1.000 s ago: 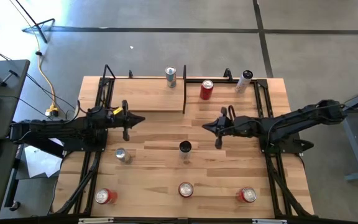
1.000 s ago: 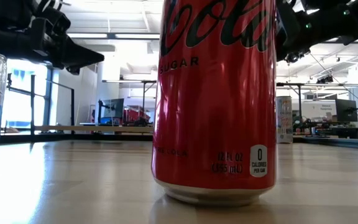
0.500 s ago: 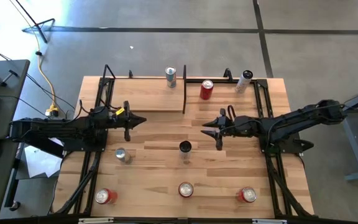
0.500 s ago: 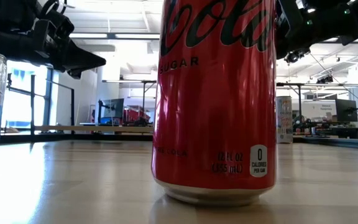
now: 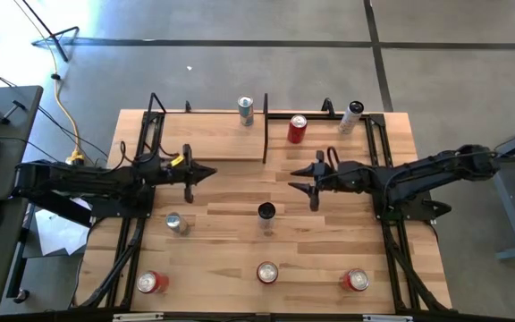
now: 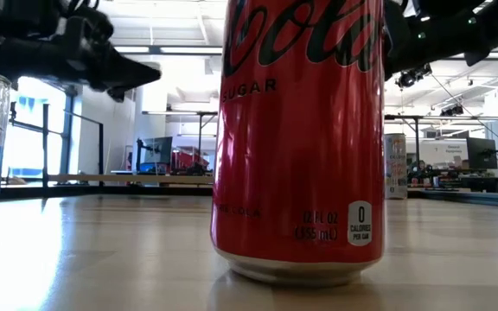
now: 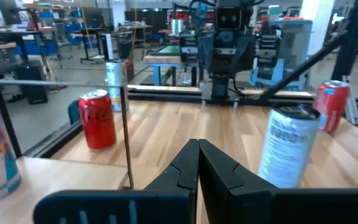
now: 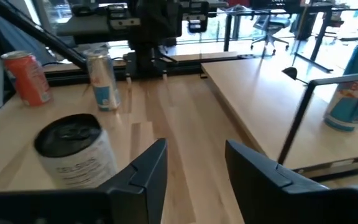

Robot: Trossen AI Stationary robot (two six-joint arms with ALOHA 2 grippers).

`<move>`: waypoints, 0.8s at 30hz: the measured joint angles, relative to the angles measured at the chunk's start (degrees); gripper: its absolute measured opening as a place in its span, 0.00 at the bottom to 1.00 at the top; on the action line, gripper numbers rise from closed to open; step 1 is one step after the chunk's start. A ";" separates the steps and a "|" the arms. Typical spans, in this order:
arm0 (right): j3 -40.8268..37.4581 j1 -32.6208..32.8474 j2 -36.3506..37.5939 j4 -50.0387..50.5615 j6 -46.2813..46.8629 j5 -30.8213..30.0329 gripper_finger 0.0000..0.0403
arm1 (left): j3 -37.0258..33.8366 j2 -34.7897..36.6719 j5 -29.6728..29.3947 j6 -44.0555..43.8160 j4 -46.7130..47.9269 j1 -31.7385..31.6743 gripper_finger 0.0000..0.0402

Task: Place canned beverage on shelf
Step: Put the bottom white-yellow soda can on the shelf

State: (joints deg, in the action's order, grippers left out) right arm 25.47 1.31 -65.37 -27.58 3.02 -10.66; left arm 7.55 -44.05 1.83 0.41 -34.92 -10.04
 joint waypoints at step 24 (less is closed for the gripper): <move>0.07 -4.20 -1.90 -1.86 -13.19 7.72 0.01 | 30.57 -33.24 -8.97 1.16 13.99 14.50 0.26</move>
State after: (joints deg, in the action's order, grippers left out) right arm 25.54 -2.90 -67.26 -29.44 -10.16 -2.94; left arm 38.11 -77.29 -7.14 1.58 -20.93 4.45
